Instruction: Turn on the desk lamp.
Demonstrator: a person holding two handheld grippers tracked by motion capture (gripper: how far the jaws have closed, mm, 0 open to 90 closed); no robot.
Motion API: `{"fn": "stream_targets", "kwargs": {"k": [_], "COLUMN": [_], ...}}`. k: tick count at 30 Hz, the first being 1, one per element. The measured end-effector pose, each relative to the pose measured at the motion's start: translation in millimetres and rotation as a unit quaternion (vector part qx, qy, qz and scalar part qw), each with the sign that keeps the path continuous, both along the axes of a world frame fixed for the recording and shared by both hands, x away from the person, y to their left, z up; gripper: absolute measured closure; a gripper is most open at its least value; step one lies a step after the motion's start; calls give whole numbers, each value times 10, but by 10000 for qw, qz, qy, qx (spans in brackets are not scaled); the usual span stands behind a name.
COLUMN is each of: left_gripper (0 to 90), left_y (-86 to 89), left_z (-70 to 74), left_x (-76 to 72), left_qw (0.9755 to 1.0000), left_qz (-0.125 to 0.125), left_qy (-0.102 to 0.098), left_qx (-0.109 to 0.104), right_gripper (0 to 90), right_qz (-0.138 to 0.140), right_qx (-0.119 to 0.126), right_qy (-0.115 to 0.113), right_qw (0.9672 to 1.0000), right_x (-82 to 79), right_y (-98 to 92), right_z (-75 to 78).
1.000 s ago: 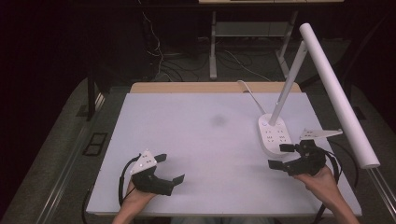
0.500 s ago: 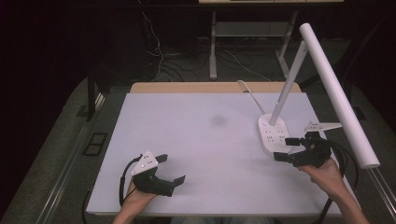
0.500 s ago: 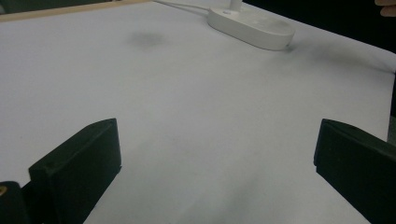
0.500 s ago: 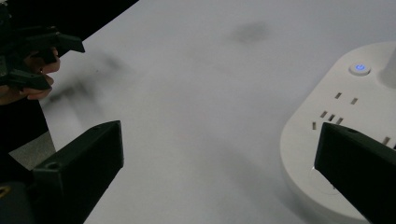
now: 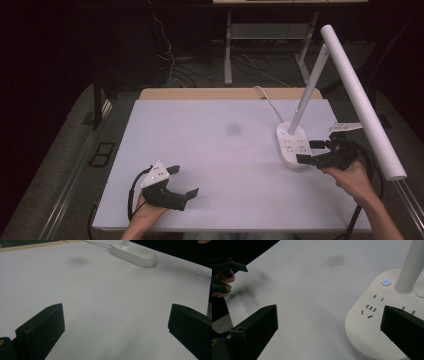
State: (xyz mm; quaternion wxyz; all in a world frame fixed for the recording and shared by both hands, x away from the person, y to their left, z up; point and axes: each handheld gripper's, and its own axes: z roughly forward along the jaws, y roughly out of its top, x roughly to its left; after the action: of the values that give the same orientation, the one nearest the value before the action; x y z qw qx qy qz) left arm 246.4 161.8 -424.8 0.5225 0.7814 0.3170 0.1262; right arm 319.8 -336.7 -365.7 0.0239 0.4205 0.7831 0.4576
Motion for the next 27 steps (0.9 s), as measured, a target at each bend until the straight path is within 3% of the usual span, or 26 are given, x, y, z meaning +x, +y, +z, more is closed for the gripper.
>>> {"fn": "stream_targets", "kwargs": {"k": [13,27], "left_gripper": [0,0], "left_y": [-3,0], "left_z": [-1,-1], "left_x": [-3,0], "left_qw": [10000,10000], "left_qz": [2,-5], "left_qy": [-13,-11], "left_qx": [7,-3], "right_gripper": [7,7], "right_qz": [-119,-301], "right_qx": [-38,-89], "right_qy": [-51,78], "right_qw": [9999,9995], "right_x": [215,434], "right_y": [-92,-155], "right_z": [23,-44]}}
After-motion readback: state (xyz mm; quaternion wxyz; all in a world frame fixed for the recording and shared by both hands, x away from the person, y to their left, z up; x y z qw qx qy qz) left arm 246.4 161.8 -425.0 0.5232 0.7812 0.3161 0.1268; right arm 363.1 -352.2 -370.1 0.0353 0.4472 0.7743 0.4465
